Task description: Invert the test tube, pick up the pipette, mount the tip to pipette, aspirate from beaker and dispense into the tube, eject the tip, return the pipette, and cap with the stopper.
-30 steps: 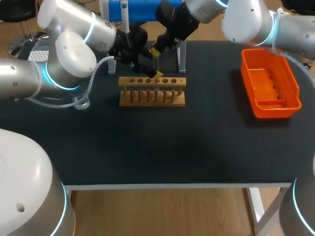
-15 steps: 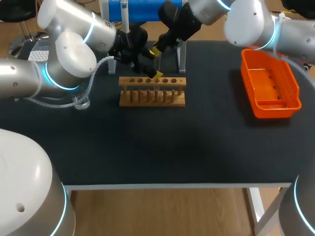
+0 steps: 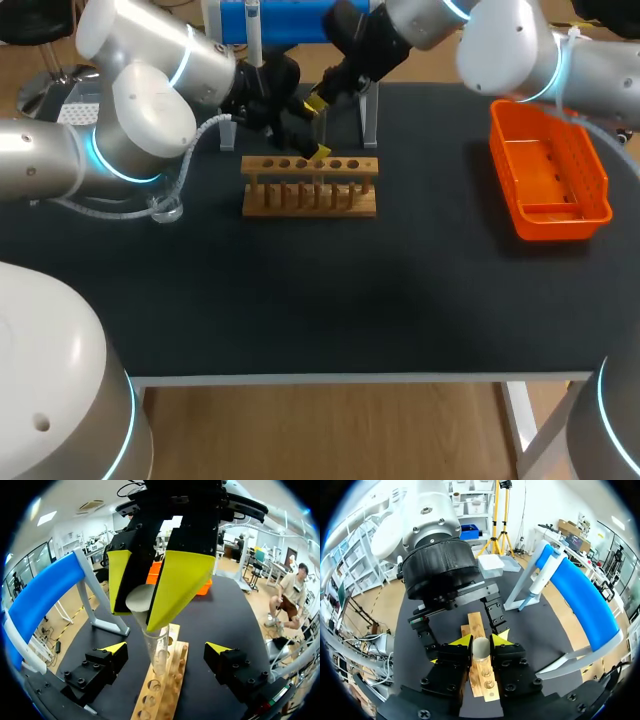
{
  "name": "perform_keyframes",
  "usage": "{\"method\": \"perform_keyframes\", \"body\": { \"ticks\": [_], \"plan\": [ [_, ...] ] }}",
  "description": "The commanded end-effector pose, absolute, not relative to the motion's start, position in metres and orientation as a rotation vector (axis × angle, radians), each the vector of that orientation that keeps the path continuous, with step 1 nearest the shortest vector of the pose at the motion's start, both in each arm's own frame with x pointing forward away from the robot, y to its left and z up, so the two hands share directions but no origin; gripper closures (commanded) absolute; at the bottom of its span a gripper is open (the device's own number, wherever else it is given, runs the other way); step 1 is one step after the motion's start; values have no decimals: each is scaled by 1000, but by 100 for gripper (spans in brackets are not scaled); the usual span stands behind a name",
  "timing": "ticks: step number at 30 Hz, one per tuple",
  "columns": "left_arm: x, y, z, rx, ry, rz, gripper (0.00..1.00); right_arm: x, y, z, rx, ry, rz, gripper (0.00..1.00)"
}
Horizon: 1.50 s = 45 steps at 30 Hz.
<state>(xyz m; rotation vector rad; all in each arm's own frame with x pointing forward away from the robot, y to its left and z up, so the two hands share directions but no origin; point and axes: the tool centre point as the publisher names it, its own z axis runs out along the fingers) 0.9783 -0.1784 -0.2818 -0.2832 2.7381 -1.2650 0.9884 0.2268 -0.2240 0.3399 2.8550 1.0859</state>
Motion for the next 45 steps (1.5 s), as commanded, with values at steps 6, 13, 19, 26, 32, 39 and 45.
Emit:
{"method": "perform_keyframes", "body": {
  "ticks": [6,13,19,26,32,39,45],
  "plan": [
    [979,-178,-281,-283,2744,-1262,0,986,225,-226,319,2866,1066,100],
    [979,-178,-281,-283,2744,-1262,0,984,227,-228,300,2885,1040,100],
    [979,-178,-281,-283,2744,-1262,0,983,228,-231,295,2901,1008,100],
    [979,-178,-281,-283,2744,-1262,0,982,229,-233,291,2911,984,100],
    [979,-178,-281,-283,2744,-1262,0,982,229,-233,295,2916,976,67],
    [979,-178,-281,-283,2744,-1262,0,983,226,-230,329,2893,1019,0],
    [979,-178,-281,-283,2744,-1262,0,984,224,-227,349,2881,1057,0]
  ]
}}
